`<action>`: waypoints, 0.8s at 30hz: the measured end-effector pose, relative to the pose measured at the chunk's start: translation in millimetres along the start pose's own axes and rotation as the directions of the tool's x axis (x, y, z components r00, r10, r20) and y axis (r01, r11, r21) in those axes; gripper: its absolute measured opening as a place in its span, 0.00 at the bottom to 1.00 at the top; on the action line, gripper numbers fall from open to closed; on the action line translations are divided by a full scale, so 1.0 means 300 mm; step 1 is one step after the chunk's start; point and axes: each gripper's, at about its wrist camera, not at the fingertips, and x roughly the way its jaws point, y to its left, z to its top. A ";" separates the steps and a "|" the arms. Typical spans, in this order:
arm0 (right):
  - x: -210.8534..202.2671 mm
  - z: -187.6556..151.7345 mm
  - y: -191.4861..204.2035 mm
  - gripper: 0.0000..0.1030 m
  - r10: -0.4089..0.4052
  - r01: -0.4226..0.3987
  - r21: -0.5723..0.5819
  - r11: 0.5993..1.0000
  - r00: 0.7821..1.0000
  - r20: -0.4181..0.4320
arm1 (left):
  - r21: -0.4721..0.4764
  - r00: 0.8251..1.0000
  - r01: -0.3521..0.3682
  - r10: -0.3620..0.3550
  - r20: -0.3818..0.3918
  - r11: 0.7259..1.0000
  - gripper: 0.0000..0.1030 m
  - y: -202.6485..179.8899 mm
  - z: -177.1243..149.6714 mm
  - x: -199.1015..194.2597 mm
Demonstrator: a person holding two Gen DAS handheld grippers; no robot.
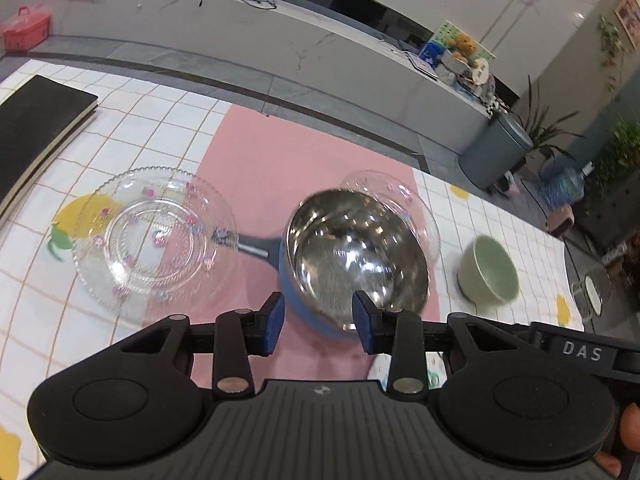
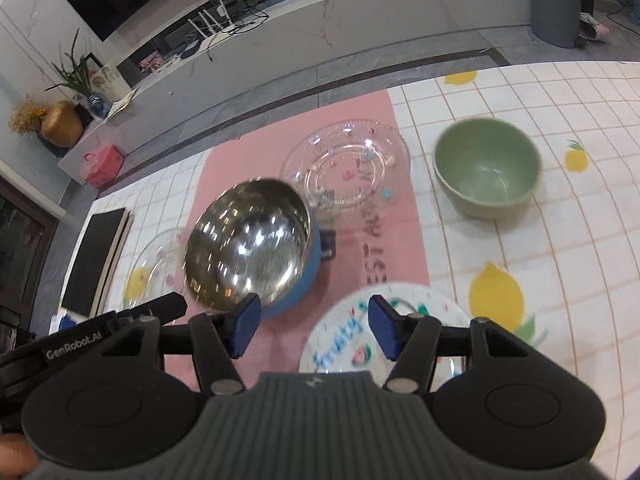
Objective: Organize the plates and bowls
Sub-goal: 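Reach both tools to the blue steel bowl and grip its rim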
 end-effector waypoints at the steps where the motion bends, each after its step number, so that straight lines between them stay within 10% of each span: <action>1: 0.019 0.014 0.000 0.58 -0.003 0.003 0.005 1.000 1.000 -0.004 | -0.005 1.000 -0.003 0.003 -0.004 1.000 0.41 0.003 0.009 0.015; 24: 0.329 0.069 -0.006 0.47 0.007 -0.001 0.055 0.998 0.995 -0.100 | -0.054 0.999 -0.029 0.027 -0.044 0.998 0.35 0.031 0.038 0.168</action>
